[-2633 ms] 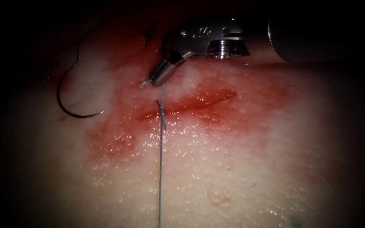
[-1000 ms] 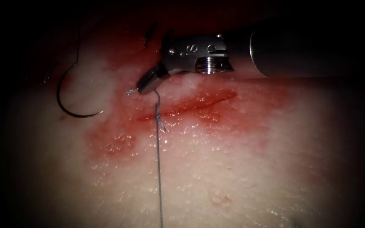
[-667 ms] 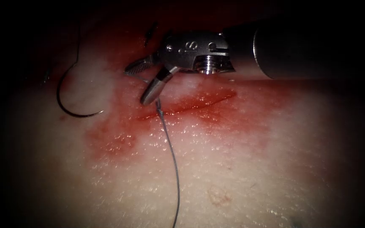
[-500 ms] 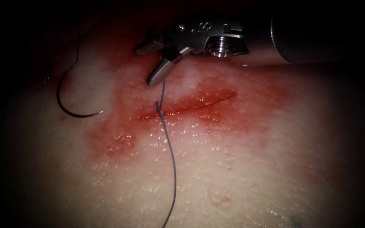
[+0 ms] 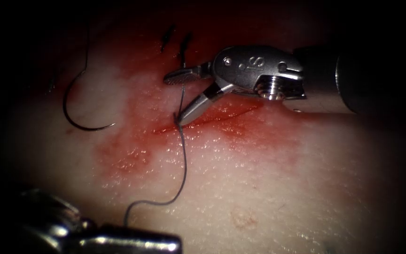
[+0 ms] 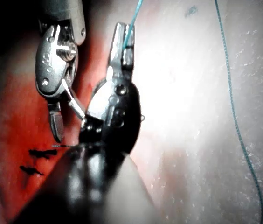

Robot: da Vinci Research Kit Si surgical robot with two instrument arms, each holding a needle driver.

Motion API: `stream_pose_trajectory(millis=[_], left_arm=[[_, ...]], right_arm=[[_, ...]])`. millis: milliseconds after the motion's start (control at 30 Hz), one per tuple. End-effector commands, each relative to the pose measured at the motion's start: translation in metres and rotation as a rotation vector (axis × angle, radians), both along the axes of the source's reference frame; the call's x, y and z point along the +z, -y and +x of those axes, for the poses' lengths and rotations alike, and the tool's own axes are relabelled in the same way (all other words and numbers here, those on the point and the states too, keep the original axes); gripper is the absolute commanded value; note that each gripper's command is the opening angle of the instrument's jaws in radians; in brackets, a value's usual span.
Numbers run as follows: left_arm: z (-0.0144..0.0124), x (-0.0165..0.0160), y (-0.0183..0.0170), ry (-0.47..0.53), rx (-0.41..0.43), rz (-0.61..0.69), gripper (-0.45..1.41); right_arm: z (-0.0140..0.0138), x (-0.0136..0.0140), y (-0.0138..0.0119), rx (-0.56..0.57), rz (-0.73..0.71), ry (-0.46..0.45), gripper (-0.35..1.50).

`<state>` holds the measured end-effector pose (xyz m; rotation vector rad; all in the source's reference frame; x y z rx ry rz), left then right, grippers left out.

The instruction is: Wound Closure

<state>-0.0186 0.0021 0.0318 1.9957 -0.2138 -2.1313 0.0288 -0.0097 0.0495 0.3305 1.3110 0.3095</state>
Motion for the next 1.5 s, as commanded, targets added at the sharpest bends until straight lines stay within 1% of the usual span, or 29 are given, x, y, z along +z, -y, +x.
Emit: stream_pose_trajectory(millis=[33, 67, 133, 200, 267, 300, 333, 367, 433, 467, 533, 767, 867, 900, 967, 1000, 1100, 1333, 1433, 1467, 1500], left_arm=[[-0.0006, 0.0009, -0.0012, 0.024, 0.019, -0.023, -0.45], [-0.0006, 0.0009, -0.0012, 0.024, 0.019, -0.023, -0.45], [-0.0006, 0.0011, -0.0021, 0.038, 0.029, -0.046, -0.45], [-0.0006, 0.0015, -0.0031, 0.054, 0.039, -0.069, -0.45], [-0.0005, 0.0019, -0.0040, 0.080, 0.054, -0.075, -0.45], [-0.0005, 0.0021, -0.0044, 0.091, 0.061, -0.079, -0.45], [-0.0003, 0.0025, -0.0051, 0.105, 0.069, -0.094, -0.45], [-0.0003, 0.0025, -0.0051, 0.105, 0.069, -0.094, -0.45], [-0.0002, 0.0029, -0.0058, 0.113, 0.073, -0.097, -0.45], [0.0000, 0.0032, -0.0064, 0.120, 0.076, -0.094, -0.45], [0.0001, 0.0033, -0.0067, 0.118, 0.075, -0.092, -0.45], [0.0001, 0.0042, -0.0094, 0.119, 0.069, -0.082, -0.45], [0.0001, 0.0050, -0.0108, 0.134, 0.050, -0.083, -0.45], [0.0001, 0.0057, -0.0116, 0.142, 0.043, -0.082, -0.45], [0.0001, 0.0061, -0.0119, 0.146, 0.041, -0.082, -0.45], [0.0001, 0.0071, -0.0124, 0.151, 0.037, -0.086, -0.45], [0.0001, 0.0080, -0.0128, 0.152, 0.038, -0.090, -0.45], [0.0010, 0.0113, -0.0136, 0.162, 0.032, -0.111, -0.45], [0.0012, 0.0127, -0.0137, 0.161, 0.034, -0.111, -0.45], [0.0012, 0.0139, -0.0137, 0.163, 0.031, -0.099, -0.45], [0.0013, 0.0144, -0.0136, 0.165, 0.027, -0.099, -0.45]], right_arm=[[0.0014, 0.0003, 0.0011, 0.003, -0.003, -0.026, 1.11], [0.0014, 0.0003, 0.0011, 0.003, -0.003, -0.026, 1.11], [0.0017, 0.0002, 0.0016, 0.008, -0.002, -0.057, 0.93], [0.0022, 0.0002, 0.0020, 0.012, -0.002, -0.079, 0.86], [0.0026, 0.0002, 0.0024, 0.016, -0.004, -0.100, 0.85], [0.0030, 0.0003, 0.0028, 0.014, -0.006, -0.113, 0.78], [0.0035, 0.0005, 0.0036, 0.014, -0.012, -0.132, 0.59], [0.0035, 0.0005, 0.0036, 0.014, -0.012, -0.132, 0.59], [0.0040, 0.0009, 0.0046, 0.006, -0.027, -0.149, 0.22], [0.0044, 0.0012, 0.0054, -0.006, -0.022, -0.158, -0.31], [0.0046, 0.0014, 0.0059, -0.009, -0.021, -0.163, -0.35], [0.0057, 0.0024, 0.0073, -0.005, 0.004, -0.217, -0.35], [0.0062, 0.0024, 0.0077, -0.004, 0.009, -0.243, -0.35], [0.0065, 0.0022, 0.0078, -0.001, 0.016, -0.267, -0.35], [0.0066, 0.0020, 0.0079, -0.002, 0.017, -0.276, -0.35], [0.0068, 0.0018, 0.0080, -0.002, 0.025, -0.292, -0.35], [0.0068, 0.0015, 0.0080, -0.001, 0.028, -0.308, -0.35], [0.0063, 0.0005, 0.0079, 0.014, 0.047, -0.393, -0.35], [0.0062, 0.0003, 0.0079, 0.027, 0.061, -0.435, -0.35], [0.0061, 0.0003, 0.0079, 0.033, 0.079, -0.474, -0.35], [0.0061, 0.0003, 0.0079, 0.036, 0.086, -0.497, -0.35]])
